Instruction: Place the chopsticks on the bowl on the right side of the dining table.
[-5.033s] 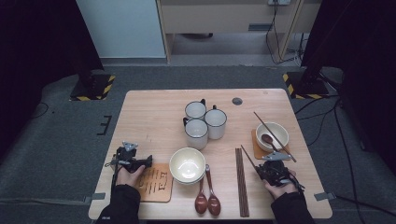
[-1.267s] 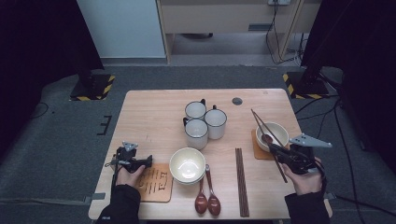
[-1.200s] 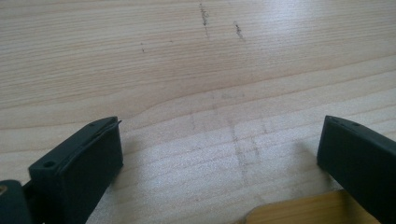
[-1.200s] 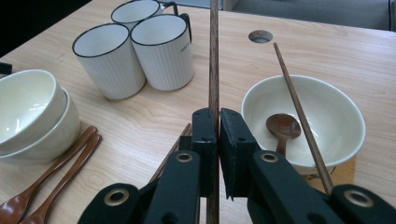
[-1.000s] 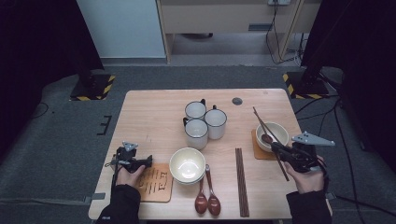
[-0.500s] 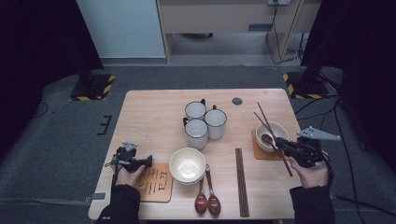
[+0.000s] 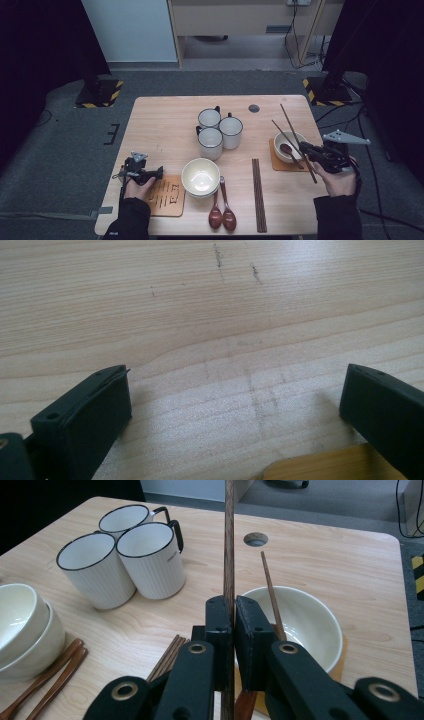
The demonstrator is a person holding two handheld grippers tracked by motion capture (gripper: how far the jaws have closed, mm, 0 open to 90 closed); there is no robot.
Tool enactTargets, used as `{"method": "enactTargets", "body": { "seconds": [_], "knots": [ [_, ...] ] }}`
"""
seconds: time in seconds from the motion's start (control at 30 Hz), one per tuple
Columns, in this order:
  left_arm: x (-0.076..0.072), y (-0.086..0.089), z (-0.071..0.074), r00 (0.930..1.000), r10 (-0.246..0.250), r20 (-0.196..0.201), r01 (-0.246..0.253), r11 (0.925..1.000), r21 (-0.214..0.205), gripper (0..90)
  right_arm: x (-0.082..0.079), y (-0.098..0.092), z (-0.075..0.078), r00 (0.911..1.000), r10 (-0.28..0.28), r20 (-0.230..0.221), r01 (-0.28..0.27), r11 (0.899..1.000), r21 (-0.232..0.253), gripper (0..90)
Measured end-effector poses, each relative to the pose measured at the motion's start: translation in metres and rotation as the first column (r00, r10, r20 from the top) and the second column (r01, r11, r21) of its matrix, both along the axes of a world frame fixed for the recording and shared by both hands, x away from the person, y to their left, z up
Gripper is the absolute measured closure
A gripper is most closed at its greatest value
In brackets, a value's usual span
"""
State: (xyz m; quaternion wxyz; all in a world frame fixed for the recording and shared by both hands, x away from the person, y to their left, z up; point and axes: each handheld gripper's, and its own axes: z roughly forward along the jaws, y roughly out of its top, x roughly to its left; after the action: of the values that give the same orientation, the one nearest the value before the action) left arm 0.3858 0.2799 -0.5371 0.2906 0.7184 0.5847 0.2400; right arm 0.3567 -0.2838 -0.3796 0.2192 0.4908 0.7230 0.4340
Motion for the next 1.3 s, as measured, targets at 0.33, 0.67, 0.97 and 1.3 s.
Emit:
{"method": "enactTargets", "body": {
  "seconds": [0.33,0.67,0.97,1.3],
  "knots": [
    [0.000,0.000,0.000,1.0000,0.000,0.000,0.000,1.0000,0.000,0.0,0.011,-0.010,0.002,0.9999,-0.012,-0.004,0.012,1.000,0.006,85.0],
    [0.000,0.000,0.000,1.0000,0.000,0.000,0.000,1.0000,0.000,0.0,0.022,-0.018,0.003,0.9999,-0.012,-0.008,0.012,1.000,0.002,85.0],
    [0.000,0.000,0.000,1.0000,0.000,0.000,0.000,1.0000,0.000,0.0,0.034,-0.026,0.000,0.9993,-0.028,-0.026,0.027,0.999,-0.031,85.0],
    [0.000,0.000,0.000,1.0000,0.000,0.000,0.000,1.0000,0.000,0.0,0.048,-0.032,0.000,0.9997,-0.014,-0.022,0.012,0.999,-0.049,85.0]
  ]
}}
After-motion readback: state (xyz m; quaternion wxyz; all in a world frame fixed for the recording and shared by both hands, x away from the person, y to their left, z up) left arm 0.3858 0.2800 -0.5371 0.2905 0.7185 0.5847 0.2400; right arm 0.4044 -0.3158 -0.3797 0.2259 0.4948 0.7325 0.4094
